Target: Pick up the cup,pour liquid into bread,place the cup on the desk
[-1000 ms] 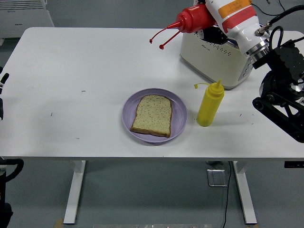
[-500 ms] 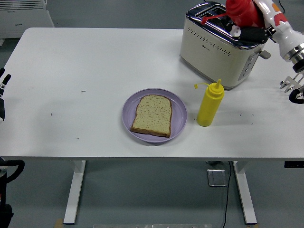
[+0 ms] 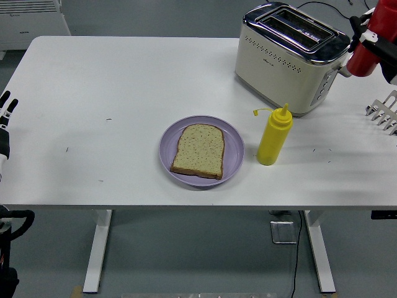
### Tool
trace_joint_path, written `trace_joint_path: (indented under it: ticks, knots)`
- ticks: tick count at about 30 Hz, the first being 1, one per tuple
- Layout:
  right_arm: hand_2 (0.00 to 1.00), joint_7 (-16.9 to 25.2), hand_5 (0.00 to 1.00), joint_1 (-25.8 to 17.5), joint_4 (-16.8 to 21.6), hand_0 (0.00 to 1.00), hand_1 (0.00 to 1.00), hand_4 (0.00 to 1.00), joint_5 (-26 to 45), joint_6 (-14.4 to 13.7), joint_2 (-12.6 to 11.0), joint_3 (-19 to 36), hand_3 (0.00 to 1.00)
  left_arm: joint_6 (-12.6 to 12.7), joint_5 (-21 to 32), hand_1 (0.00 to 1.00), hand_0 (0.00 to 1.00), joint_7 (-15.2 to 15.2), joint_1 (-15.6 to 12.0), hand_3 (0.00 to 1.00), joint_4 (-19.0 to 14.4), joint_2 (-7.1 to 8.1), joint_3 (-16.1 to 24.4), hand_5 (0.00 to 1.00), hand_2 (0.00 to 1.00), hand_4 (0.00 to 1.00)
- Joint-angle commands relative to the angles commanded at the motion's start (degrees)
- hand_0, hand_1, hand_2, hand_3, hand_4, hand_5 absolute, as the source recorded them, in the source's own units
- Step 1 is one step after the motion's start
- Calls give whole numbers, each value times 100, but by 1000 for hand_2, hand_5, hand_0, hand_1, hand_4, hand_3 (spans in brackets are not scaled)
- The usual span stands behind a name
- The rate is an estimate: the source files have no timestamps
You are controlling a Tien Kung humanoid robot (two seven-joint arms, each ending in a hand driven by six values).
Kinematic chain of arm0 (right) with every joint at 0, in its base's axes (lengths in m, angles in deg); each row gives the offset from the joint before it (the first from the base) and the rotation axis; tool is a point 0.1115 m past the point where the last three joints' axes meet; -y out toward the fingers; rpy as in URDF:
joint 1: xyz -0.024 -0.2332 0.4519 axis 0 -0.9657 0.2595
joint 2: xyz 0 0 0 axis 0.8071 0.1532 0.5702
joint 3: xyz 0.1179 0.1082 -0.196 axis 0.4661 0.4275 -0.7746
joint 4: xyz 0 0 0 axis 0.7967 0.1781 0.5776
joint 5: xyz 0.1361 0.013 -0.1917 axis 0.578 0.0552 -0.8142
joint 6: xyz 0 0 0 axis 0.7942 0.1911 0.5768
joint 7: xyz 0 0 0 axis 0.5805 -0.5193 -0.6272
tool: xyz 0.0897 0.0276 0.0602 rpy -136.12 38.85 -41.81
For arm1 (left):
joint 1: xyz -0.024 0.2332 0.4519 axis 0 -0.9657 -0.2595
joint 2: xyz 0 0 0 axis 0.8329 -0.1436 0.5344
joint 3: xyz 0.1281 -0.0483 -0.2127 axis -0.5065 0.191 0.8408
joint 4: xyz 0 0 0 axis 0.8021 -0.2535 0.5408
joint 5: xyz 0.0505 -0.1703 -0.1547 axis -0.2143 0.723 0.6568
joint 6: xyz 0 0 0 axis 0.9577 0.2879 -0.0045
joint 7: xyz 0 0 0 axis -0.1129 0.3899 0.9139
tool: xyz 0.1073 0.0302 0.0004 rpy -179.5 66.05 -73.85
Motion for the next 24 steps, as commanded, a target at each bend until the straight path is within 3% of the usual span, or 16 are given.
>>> trace_joint_path:
  ticks: [13, 23, 24]
  knots:
    - [292, 691, 271, -700, -207, 49, 148, 596, -692, -545, 140, 125, 365, -2, 4, 754, 715, 5, -9, 702, -6, 15, -23, 998, 788, 662]
    - [299, 1332, 278, -1152, -658, 69, 156, 600, -1093, -1004, 285, -8, 367, -4, 1, 754, 716, 5, 25, 702, -16, 25, -3, 998, 789, 662]
    - [316, 1361, 293, -1178, -692, 112, 178, 607, -1092, -1020, 300, -17, 369, -5, 1, 755, 716, 5, 28, 702, -17, 24, -4, 998, 789, 662]
